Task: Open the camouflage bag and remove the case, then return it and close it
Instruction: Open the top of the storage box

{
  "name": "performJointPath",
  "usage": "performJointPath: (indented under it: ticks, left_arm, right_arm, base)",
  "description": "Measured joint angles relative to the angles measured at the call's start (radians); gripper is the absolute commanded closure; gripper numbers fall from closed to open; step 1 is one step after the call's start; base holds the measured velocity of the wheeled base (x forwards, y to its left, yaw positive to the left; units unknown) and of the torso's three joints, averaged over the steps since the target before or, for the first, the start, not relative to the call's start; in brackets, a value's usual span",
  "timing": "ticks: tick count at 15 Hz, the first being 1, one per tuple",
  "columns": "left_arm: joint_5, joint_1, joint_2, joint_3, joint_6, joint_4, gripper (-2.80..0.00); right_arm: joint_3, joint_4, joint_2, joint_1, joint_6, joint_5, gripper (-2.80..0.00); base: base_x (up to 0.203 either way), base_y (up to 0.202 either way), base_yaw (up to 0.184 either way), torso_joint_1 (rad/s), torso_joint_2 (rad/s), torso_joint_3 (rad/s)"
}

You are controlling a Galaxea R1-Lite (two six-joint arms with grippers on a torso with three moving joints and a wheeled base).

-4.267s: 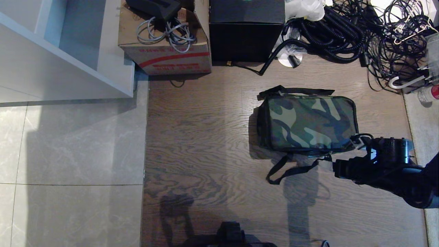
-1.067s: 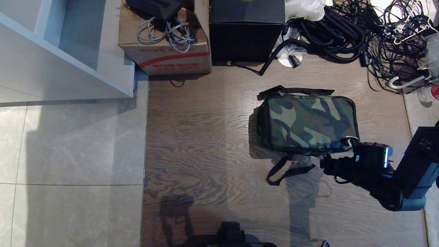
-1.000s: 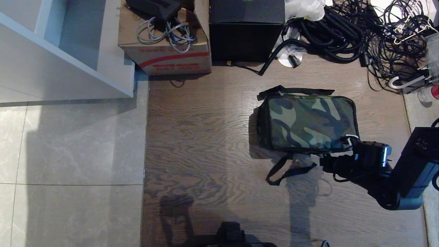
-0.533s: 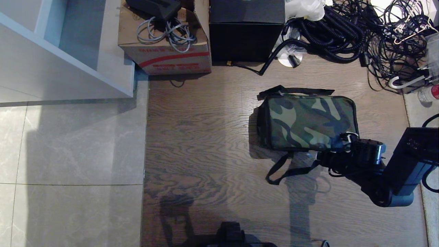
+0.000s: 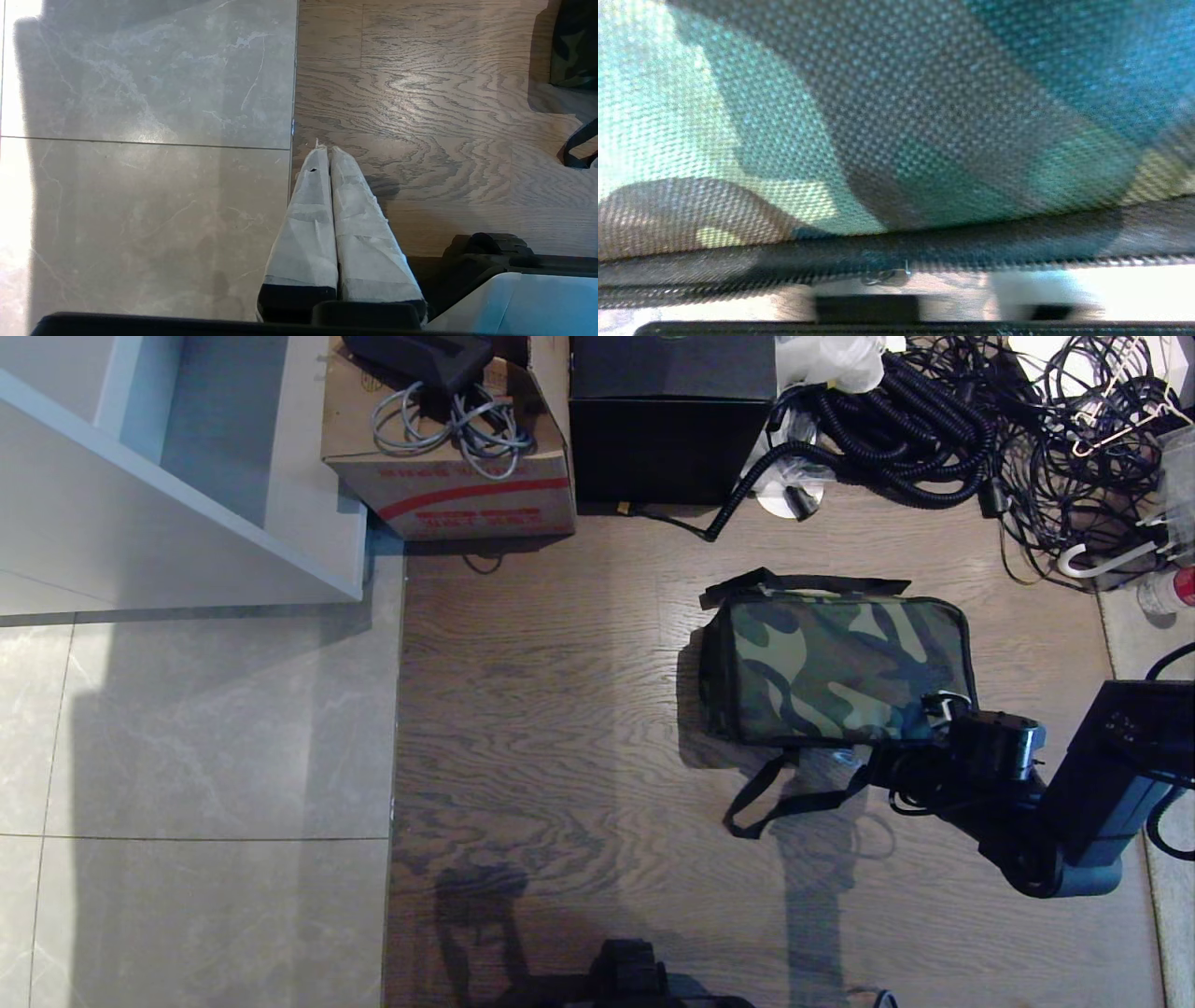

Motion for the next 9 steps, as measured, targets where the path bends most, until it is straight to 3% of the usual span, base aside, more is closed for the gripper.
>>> performJointPath:
  ticks: [6,9]
  left_arm:
    - [0.000,0.000,0.000,0.000,0.000,0.000,0.00]
    - [0.000,0.000,0.000,0.000,0.000,0.000,0.00]
  right_arm:
    - [0.015,0.011,-0.022,0.000,-0.006,0.014,0.00]
    - [0.060,0.065,-0.077,-0.016,-0.068,0.119,0.00]
  base:
    - [0.000,0.000,0.000,0.000,0.00,0.000]
    - [0.000,0.000,0.000,0.000,0.00,0.000]
